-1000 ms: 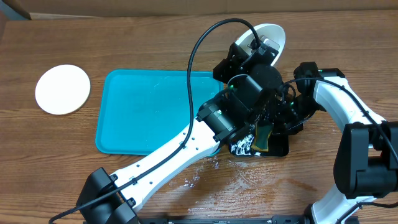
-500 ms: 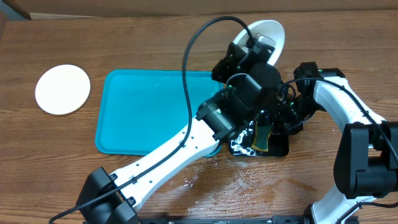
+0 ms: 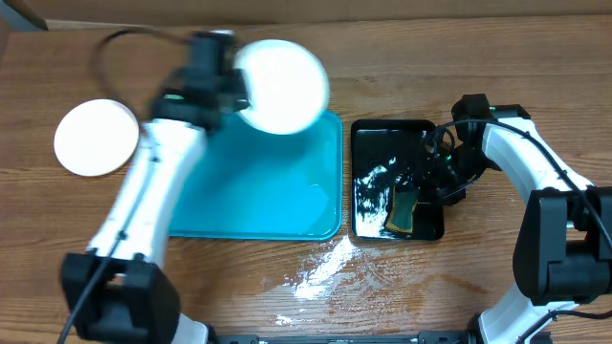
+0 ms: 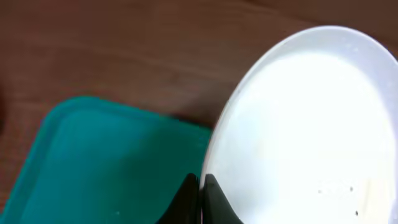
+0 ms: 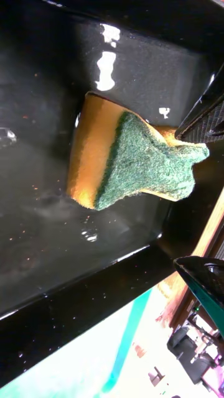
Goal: Clean dirty plates on tray and stack at the side
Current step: 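Carry the white plate left and set it on the plate stack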
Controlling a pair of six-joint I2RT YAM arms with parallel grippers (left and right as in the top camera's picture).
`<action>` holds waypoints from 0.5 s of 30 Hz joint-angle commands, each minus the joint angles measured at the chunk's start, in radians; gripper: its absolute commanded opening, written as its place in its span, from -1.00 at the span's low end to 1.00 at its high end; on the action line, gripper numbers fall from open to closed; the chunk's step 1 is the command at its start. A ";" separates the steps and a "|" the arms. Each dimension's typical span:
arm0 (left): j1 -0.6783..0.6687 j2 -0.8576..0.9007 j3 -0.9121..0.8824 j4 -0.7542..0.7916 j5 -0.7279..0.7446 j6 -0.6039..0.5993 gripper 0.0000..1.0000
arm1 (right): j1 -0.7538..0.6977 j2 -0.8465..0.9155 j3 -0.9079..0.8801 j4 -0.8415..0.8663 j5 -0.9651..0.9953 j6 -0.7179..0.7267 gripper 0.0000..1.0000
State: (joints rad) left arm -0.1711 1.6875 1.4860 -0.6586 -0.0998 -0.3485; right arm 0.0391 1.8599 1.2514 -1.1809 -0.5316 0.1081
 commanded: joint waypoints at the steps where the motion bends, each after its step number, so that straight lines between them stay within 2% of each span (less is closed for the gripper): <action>1: 0.315 -0.035 0.015 -0.045 0.339 -0.105 -0.92 | -0.001 -0.021 0.023 0.003 -0.001 -0.005 0.19; 7: 0.658 -0.012 0.014 -0.092 0.344 -0.104 -0.92 | -0.001 -0.021 0.023 0.005 -0.001 -0.005 0.20; 11: 0.781 0.019 0.014 -0.098 0.314 -0.101 -0.92 | -0.001 -0.021 0.023 0.003 -0.001 -0.005 0.22; 12: 0.811 0.034 0.014 -0.105 0.261 -0.101 -0.92 | -0.001 -0.021 0.023 0.000 -0.001 -0.005 0.29; 15: 0.874 0.096 0.014 -0.103 0.190 -0.101 -0.92 | -0.001 -0.021 0.023 -0.005 -0.001 -0.005 0.33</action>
State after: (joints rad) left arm 0.6617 1.7199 1.4860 -0.7631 0.1463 -0.4393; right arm 0.0391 1.8599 1.2514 -1.1870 -0.5320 0.1074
